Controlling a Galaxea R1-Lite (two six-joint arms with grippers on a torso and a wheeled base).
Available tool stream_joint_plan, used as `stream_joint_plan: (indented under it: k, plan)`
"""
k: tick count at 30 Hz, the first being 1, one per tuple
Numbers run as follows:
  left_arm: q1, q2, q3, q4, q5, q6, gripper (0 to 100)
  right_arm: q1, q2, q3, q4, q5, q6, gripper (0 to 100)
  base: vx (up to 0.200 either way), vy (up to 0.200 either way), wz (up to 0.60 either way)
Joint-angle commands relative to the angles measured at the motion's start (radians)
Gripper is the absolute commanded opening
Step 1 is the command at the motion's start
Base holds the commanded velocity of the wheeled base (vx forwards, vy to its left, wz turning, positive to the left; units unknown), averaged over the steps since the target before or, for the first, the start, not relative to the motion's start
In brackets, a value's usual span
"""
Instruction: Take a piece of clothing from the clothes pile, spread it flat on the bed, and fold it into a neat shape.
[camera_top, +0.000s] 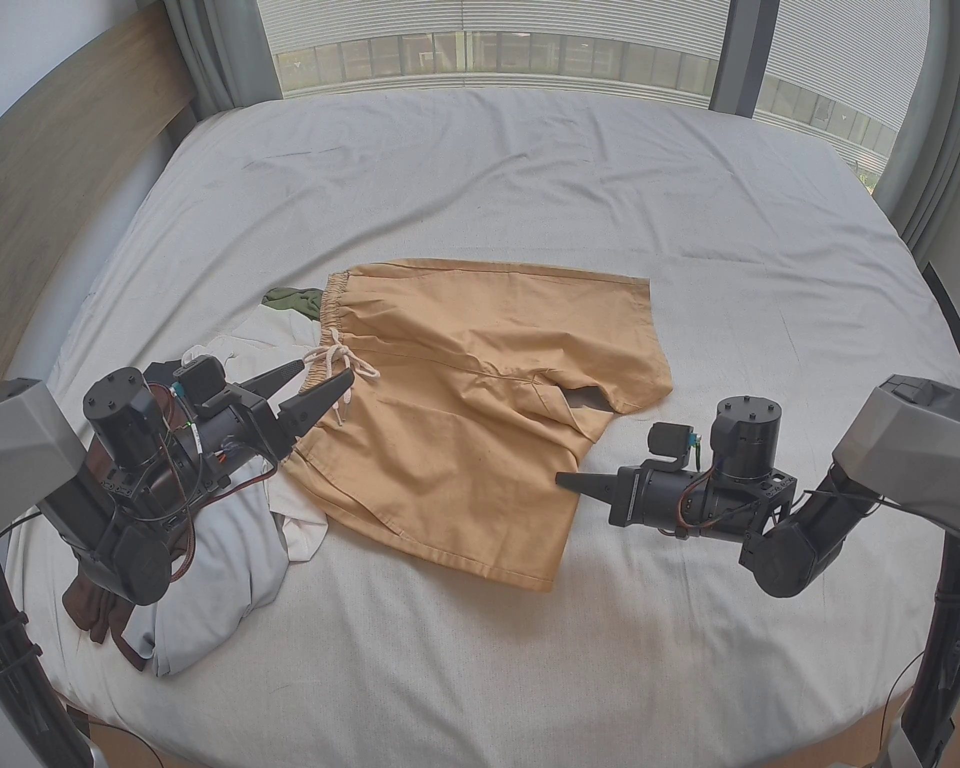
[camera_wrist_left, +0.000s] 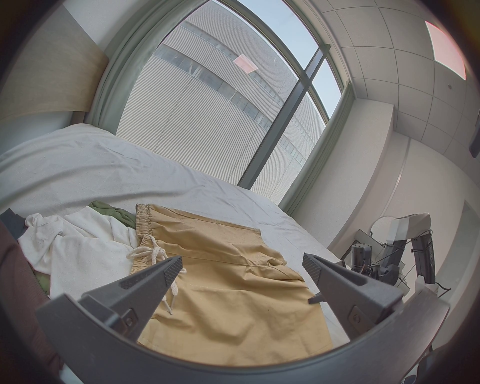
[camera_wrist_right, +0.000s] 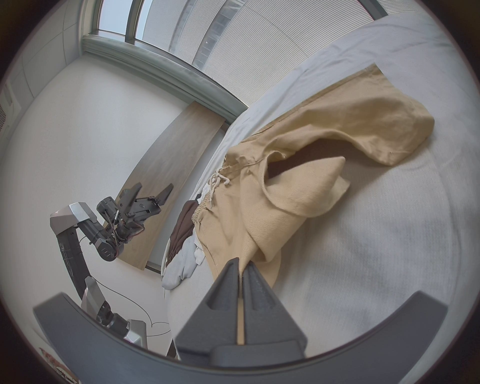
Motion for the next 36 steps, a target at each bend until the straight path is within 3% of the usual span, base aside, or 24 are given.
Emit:
stream_joint_plan:
  k: [1,8,19,36]
  plan:
    - [-0.004,0.005,0.005,0.0,0.0,0.0,100,0.016,0.022,-0.096,0.047,0.0,0.001,0,0.0,0.0,0.0]
    - [-0.005,0.017,0.007,0.0,0.0,0.001,100,0.019,0.14,-0.286,0.061,0.002,-0.001,0,0.0,0.0,0.0]
    - [-0.007,0.026,0.011,0.0,0.0,0.003,100,0.048,0.23,-0.449,0.119,0.0,-0.002,0,0.0,0.0,0.0]
    - [-0.004,0.039,0.005,0.0,0.0,0.003,100,0.086,0.316,-0.602,0.139,0.0,-0.004,0,0.0,0.0,0.0]
